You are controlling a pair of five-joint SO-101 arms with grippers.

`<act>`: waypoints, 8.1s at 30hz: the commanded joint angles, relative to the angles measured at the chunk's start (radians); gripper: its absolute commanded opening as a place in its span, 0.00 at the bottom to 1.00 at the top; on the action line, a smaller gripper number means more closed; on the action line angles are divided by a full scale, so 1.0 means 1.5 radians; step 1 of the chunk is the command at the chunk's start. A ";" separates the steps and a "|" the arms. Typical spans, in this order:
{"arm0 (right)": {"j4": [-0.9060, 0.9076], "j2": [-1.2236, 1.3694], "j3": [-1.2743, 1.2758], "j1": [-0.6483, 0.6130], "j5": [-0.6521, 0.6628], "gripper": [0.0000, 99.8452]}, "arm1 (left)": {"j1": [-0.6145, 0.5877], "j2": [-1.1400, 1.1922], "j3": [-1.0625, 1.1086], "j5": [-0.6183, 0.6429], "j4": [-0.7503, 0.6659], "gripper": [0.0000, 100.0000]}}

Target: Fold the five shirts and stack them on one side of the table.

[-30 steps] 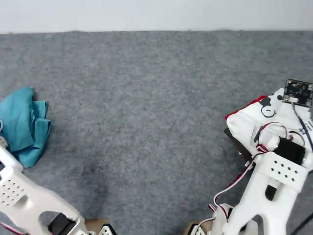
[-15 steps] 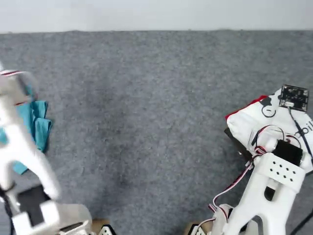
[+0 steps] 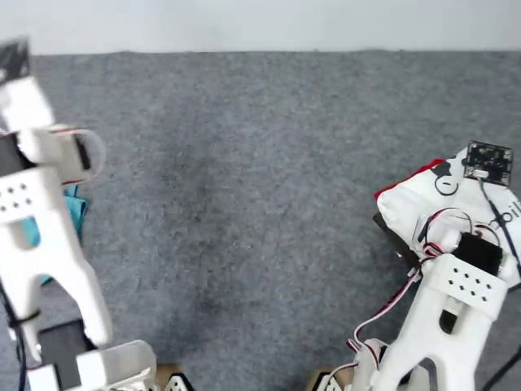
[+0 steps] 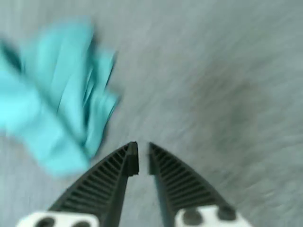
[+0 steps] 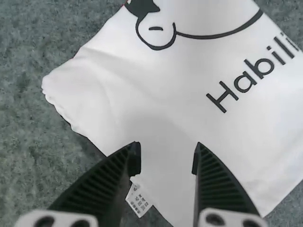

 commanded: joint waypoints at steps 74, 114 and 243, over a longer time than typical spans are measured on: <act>0.003 -0.017 0.029 -0.100 0.003 0.19 | 0.448 0.016 -0.194 -0.134 -0.010 0.01; -0.014 -0.017 0.074 -0.101 0.004 0.19 | 0.121 -0.122 0.544 -0.212 -0.571 0.02; -0.039 0.052 0.072 -0.187 0.075 0.19 | 0.300 -0.136 -0.448 -0.209 0.004 0.01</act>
